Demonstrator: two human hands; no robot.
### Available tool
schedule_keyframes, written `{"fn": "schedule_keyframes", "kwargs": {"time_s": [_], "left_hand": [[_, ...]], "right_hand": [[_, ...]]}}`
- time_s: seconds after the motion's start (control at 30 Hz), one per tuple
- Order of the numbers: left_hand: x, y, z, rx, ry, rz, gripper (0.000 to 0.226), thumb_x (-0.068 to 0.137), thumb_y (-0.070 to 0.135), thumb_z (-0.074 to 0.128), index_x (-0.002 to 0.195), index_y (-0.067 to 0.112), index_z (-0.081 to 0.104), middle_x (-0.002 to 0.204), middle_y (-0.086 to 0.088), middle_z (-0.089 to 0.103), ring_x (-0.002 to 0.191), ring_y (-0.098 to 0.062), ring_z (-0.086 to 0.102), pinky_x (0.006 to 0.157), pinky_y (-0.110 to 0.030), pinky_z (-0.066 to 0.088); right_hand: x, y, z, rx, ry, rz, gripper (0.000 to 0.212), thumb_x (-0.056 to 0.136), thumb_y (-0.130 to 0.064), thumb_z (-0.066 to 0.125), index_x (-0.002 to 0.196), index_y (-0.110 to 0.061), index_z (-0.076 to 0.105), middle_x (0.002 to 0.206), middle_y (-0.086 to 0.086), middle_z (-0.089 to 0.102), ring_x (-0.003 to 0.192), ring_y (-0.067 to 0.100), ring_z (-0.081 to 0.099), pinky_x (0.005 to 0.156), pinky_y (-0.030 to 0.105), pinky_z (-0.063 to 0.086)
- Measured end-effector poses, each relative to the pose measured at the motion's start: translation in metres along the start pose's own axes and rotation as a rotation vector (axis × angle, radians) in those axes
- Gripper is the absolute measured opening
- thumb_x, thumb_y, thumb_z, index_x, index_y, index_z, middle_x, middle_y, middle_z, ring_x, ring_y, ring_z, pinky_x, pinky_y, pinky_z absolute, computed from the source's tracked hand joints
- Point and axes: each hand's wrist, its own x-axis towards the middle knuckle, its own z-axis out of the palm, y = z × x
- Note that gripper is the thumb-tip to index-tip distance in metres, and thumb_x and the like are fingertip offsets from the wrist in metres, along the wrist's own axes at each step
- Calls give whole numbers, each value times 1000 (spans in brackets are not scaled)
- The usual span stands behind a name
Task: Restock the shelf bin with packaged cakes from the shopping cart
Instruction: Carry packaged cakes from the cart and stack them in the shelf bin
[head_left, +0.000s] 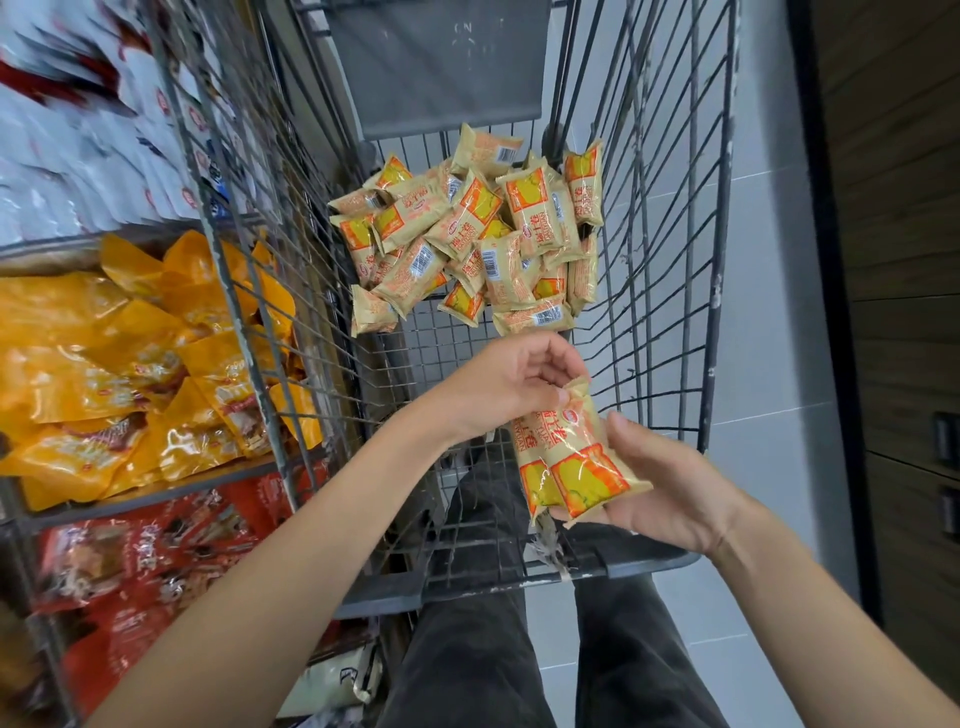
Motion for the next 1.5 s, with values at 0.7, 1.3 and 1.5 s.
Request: {"fn": "schedule_keyframes", "kwargs": {"time_s": [0.7, 1.3, 1.5], "left_hand": [[154, -34, -126, 1015, 805, -294, 50, 89, 18, 58, 133, 8, 37, 135, -12, 37, 126, -28, 33, 105, -36, 31], [109, -39, -101, 683, 990, -149, 38, 85, 8, 60, 118, 4, 41, 116, -14, 52, 107, -31, 54, 88, -40, 46], [19, -44, -41, 354, 1020, -9, 50, 83, 3, 62, 127, 4, 37, 107, 2, 44, 100, -9, 44, 81, -8, 36]], "right_hand": [[23, -14, 13, -732, 597, -69, 55, 81, -27, 70, 130, -36, 44, 110, -11, 66, 95, 11, 66, 82, 32, 53], [15, 1, 24, -759, 570, -134, 56, 84, -25, 68, 132, -36, 42, 111, -15, 63, 99, 7, 62, 74, 23, 49], [-18, 15, 40, -770, 559, -217, 49, 82, -30, 70, 123, -41, 45, 108, -15, 65, 95, 5, 64, 68, 19, 48]]}}
